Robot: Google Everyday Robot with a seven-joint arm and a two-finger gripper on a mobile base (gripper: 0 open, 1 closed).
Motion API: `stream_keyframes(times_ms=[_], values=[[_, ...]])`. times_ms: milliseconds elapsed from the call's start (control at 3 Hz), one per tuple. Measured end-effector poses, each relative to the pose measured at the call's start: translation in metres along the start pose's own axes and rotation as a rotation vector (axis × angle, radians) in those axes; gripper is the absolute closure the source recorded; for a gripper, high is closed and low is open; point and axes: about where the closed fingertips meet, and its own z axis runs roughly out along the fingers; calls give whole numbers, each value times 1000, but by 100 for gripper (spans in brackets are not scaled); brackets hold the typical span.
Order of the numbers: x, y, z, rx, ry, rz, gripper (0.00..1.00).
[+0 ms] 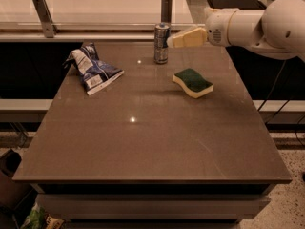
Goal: Pick redbull can
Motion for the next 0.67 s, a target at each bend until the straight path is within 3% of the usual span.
stream_keyframes(times_ms=[667], values=[[0,-3,50,-13,-48,45,0]])
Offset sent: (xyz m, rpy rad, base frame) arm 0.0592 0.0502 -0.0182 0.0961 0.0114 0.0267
